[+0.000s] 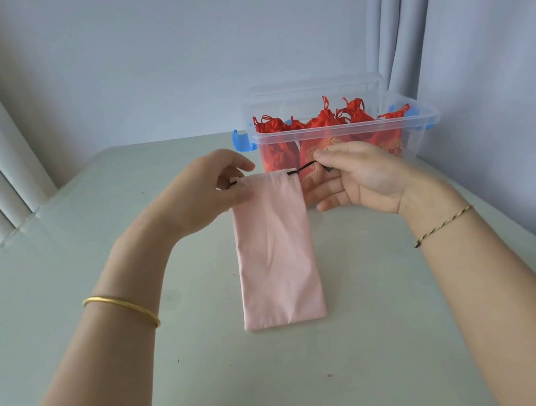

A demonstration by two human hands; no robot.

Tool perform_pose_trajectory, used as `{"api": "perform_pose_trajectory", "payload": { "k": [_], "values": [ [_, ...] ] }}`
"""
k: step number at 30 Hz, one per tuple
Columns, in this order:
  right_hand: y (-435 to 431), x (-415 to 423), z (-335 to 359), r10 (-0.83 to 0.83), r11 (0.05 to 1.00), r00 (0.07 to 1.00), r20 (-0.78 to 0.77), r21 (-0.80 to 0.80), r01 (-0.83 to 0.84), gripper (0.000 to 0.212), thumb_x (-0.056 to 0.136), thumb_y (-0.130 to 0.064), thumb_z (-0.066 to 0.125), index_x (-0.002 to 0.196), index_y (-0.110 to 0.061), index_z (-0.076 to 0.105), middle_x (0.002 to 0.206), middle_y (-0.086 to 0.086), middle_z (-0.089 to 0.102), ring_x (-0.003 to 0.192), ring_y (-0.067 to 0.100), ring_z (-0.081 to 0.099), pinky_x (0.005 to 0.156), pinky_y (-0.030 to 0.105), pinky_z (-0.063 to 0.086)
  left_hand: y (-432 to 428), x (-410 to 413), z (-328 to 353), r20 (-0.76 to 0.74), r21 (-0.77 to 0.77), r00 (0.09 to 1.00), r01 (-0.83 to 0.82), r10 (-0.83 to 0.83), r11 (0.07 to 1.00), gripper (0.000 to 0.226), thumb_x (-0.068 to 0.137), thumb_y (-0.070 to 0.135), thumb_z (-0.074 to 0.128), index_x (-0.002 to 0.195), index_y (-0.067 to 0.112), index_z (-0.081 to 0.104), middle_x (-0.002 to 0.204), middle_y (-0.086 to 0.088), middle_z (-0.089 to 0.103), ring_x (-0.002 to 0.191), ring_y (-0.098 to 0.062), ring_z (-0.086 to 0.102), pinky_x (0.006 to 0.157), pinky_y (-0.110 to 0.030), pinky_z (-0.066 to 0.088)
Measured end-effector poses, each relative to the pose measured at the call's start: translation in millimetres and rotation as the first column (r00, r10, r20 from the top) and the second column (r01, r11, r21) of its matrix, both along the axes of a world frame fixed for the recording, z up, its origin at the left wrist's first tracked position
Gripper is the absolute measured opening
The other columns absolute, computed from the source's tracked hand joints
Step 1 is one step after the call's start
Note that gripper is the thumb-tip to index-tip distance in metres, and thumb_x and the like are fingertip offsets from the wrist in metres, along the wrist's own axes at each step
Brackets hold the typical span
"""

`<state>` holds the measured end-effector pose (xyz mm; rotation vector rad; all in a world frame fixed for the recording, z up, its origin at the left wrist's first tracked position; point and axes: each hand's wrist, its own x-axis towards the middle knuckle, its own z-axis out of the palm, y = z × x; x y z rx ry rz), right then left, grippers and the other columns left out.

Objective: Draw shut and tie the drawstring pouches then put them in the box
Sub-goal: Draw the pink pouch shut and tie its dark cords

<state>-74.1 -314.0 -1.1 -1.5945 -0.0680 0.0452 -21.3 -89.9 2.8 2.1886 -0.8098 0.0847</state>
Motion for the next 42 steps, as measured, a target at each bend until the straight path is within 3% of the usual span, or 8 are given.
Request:
{"api": "perform_pose_trajectory", "payload": {
  "k": [4, 11, 20, 23, 30, 32, 38, 42],
  "values": [
    [1, 0, 0, -0.008, 0.999, 1.0, -0.002, 0.032, 0.009, 0.027, 0.097, -0.017, 0.042, 0.074, -0.005, 0.048, 0.083, 0.018, 0.066, 0.067, 0.027, 0.069, 0.054, 0.03, 0.056, 4, 1, 2, -0.062, 0.01, 0.997, -0.037, 0.038, 0.999, 0.021, 0.087, 0.015, 0.062, 0.108, 0.018, 0.062, 0.092, 0.003, 0.063, 0.074, -0.006, 0.059, 0.07, -0.021, 0.048],
    [0, 1, 0, -0.028, 0.998, 1.0, -0.005, 0.055, 0.028, 0.025, 0.097, -0.014, 0.043, 0.075, -0.003, 0.048, 0.081, 0.018, 0.067, 0.066, 0.026, 0.069, 0.055, 0.031, 0.056, 11, 5, 3, -0.102, 0.015, 0.99, -0.093, 0.095, 0.996, 0.013, 0.084, 0.007, 0.064, 0.094, 0.015, 0.067, 0.083, -0.012, 0.069, 0.069, -0.019, 0.058, 0.075, -0.038, 0.052],
    [-9, 0, 0, -0.08, 0.994, 0.996, -0.049, -0.074, 0.076, 0.024, 0.097, -0.023, 0.045, 0.076, -0.01, 0.046, 0.082, 0.018, 0.069, 0.07, 0.026, 0.07, 0.057, 0.03, 0.056, 20, 14, -2, -0.033, -0.01, 0.961, -0.276, 0.275, 0.961, 0.007, 0.082, 0.013, 0.066, 0.076, 0.014, 0.069, 0.069, 0.001, 0.066, 0.052, -0.002, 0.053, 0.064, -0.027, 0.046],
    [-13, -2, -1, -0.033, 0.997, 0.995, -0.089, -0.074, 0.027, 0.021, 0.096, -0.023, 0.046, 0.079, -0.011, 0.048, 0.079, 0.015, 0.07, 0.073, 0.027, 0.071, 0.059, 0.029, 0.057, 21, 14, -2, -0.057, -0.039, 0.953, -0.301, 0.298, 0.953, 0.008, 0.084, 0.014, 0.065, 0.078, 0.01, 0.069, 0.069, 0.001, 0.066, 0.058, -0.01, 0.054, 0.061, -0.026, 0.044],
    [-18, 1, -1, -0.177, 0.982, 0.981, -0.078, -0.086, 0.171, 0.028, 0.095, -0.028, 0.048, 0.07, -0.015, 0.049, 0.052, -0.001, 0.056, 0.042, 0.011, 0.05, 0.04, 0.018, 0.039, 23, 12, -1, -0.124, -0.059, 0.956, -0.275, 0.267, 0.96, 0.024, 0.091, 0.025, 0.056, 0.077, 0.008, 0.067, 0.064, 0.001, 0.055, 0.057, -0.014, 0.047, 0.061, -0.025, 0.043],
    [-22, 1, -1, -0.2, 0.979, 0.976, -0.081, -0.042, 0.198, 0.029, 0.095, -0.026, 0.048, 0.068, -0.015, 0.047, 0.047, -0.003, 0.05, 0.038, 0.009, 0.042, 0.037, 0.017, 0.033, 24, 11, 0, -0.248, -0.176, 0.943, -0.27, 0.223, 0.947, 0.029, 0.093, 0.023, 0.052, 0.068, 0.011, 0.06, 0.061, 0.001, 0.048, 0.054, -0.014, 0.041, 0.059, -0.024, 0.041],
    [-34, -2, 3, -0.258, 0.958, 0.956, -0.137, 0.09, 0.271, 0.029, 0.095, -0.023, 0.048, 0.067, -0.016, 0.043, 0.043, -0.007, 0.037, 0.033, 0.004, 0.03, 0.034, 0.012, 0.022, 39, 20, -1, -0.646, -0.609, 0.751, -0.397, -0.139, 0.686, 0.035, 0.093, 0.018, 0.044, 0.058, 0.018, 0.04, 0.052, 0.005, 0.031, 0.048, -0.011, 0.024, 0.042, -0.018, 0.028],
    [-29, 3, -1, -0.263, 0.943, 0.945, -0.196, 0.156, 0.295, 0.03, 0.096, -0.023, 0.047, 0.067, -0.018, 0.041, 0.042, -0.008, 0.037, 0.031, 0.003, 0.029, 0.033, 0.011, 0.022, 27, 17, 4, -0.596, -0.776, 0.72, -0.403, -0.355, 0.485, 0.042, 0.092, 0.018, 0.039, 0.051, 0.018, 0.039, 0.069, 0.002, 0.059, 0.066, -0.012, 0.057, 0.064, -0.022, 0.044]
  ]
}}
